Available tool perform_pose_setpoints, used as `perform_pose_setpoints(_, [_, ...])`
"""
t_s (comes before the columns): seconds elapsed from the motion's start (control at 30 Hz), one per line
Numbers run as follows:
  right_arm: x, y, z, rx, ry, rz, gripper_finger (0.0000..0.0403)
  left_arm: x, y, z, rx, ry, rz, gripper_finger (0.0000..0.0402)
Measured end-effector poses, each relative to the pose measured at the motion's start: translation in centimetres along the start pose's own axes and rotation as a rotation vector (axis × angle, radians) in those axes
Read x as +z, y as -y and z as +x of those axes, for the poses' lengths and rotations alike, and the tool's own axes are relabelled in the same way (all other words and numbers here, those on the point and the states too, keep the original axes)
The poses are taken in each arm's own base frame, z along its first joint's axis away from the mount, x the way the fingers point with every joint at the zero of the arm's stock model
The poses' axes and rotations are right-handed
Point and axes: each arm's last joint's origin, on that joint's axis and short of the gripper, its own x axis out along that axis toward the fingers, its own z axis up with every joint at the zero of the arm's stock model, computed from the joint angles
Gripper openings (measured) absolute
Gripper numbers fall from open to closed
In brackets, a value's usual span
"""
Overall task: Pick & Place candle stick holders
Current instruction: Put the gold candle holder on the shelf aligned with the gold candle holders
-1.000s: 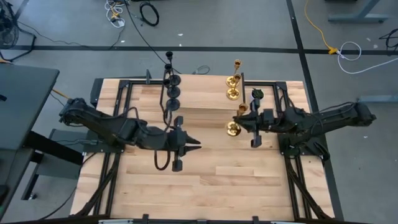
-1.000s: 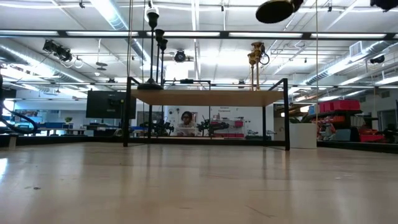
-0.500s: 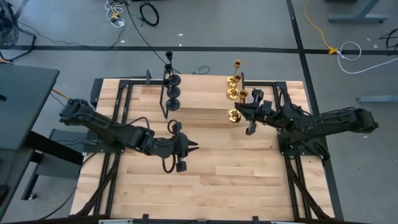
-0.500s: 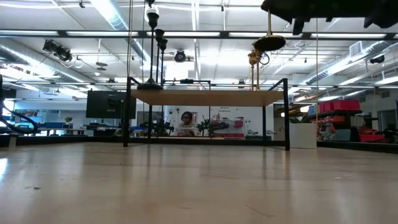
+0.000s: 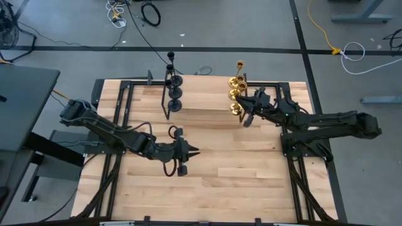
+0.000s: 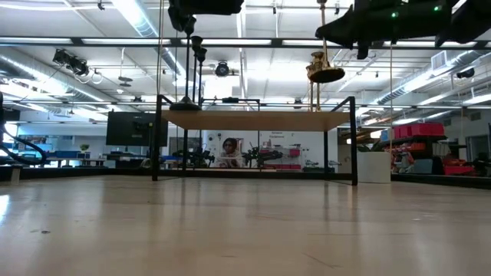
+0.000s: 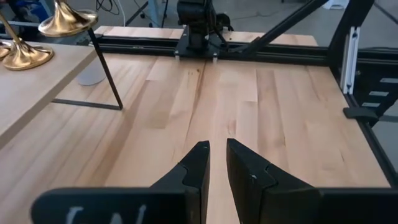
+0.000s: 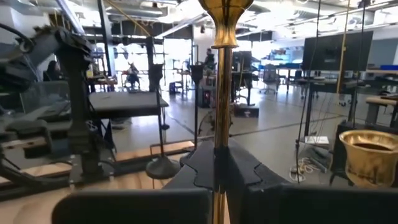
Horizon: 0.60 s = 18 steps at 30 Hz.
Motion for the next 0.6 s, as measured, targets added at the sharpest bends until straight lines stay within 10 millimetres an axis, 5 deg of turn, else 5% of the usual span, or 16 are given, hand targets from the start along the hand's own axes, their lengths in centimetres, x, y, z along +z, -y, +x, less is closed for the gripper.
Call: perform_pose_setpoints(0.6, [-2.3,2.8,0.6,-0.001,0.036,0.026,0.0005,-0.7,1.3,-0.7,-0.039,-0.003,0.013,0.0058])
